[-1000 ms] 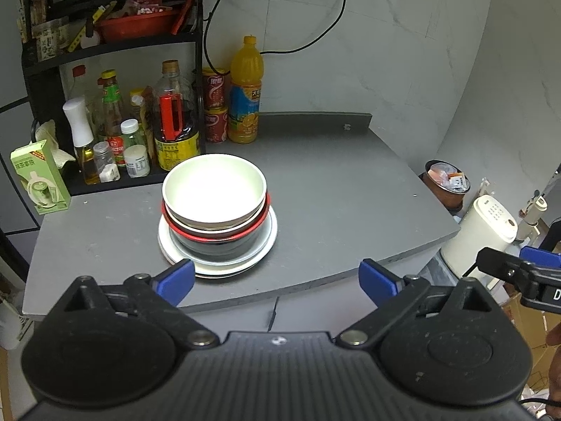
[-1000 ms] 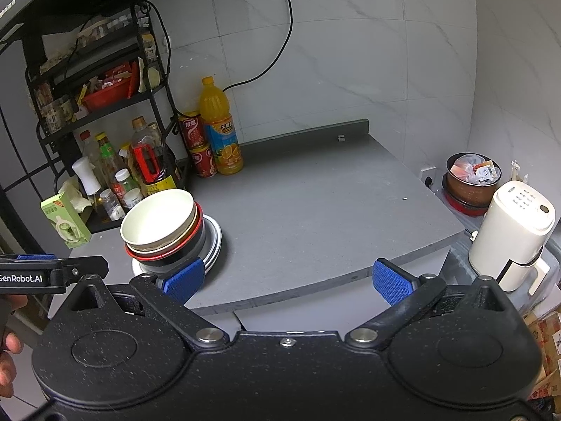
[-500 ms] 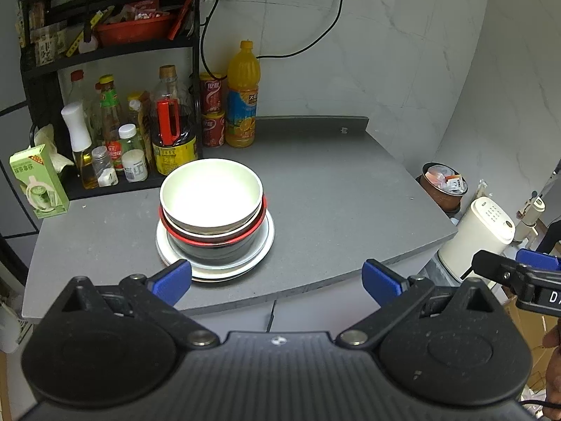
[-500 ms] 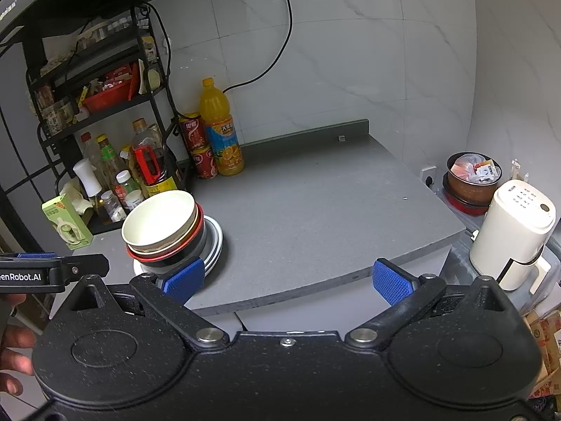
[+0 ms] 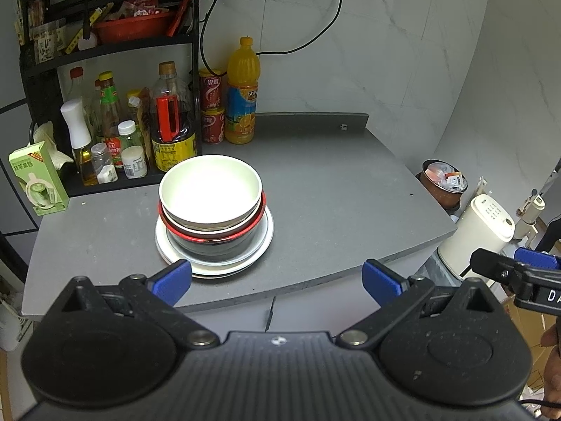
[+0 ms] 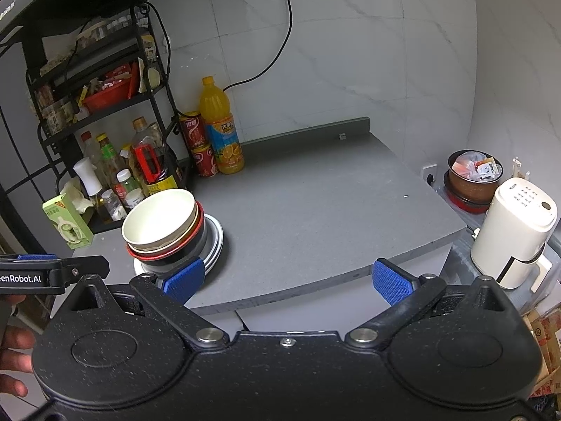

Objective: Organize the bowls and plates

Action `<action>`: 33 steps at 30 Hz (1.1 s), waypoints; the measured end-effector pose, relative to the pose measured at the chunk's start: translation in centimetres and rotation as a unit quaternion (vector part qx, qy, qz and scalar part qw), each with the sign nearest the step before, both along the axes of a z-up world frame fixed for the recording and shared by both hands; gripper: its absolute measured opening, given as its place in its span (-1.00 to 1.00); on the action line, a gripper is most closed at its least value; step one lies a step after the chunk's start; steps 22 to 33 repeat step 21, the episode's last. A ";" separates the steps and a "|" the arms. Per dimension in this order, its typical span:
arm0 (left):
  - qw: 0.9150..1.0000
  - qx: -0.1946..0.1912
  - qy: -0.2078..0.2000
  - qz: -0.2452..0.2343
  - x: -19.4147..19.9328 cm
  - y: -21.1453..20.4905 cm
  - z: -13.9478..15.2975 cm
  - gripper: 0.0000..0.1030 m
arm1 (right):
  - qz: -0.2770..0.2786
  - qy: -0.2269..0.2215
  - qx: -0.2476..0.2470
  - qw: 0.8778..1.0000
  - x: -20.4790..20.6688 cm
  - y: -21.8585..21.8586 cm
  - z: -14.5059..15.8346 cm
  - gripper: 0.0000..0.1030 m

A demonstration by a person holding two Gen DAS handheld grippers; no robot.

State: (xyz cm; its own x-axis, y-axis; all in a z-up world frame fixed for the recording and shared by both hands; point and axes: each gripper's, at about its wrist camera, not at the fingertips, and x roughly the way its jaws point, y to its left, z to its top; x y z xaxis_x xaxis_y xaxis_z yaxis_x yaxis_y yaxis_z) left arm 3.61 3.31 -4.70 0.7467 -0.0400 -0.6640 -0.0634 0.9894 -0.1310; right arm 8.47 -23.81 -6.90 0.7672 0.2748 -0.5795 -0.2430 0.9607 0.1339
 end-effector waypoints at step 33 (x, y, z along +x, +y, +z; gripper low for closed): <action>1.000 0.001 -0.002 -0.003 0.5 -0.4 -0.2 0.99 | -0.011 0.006 -0.002 1.000 0.6 0.4 -0.4 1.00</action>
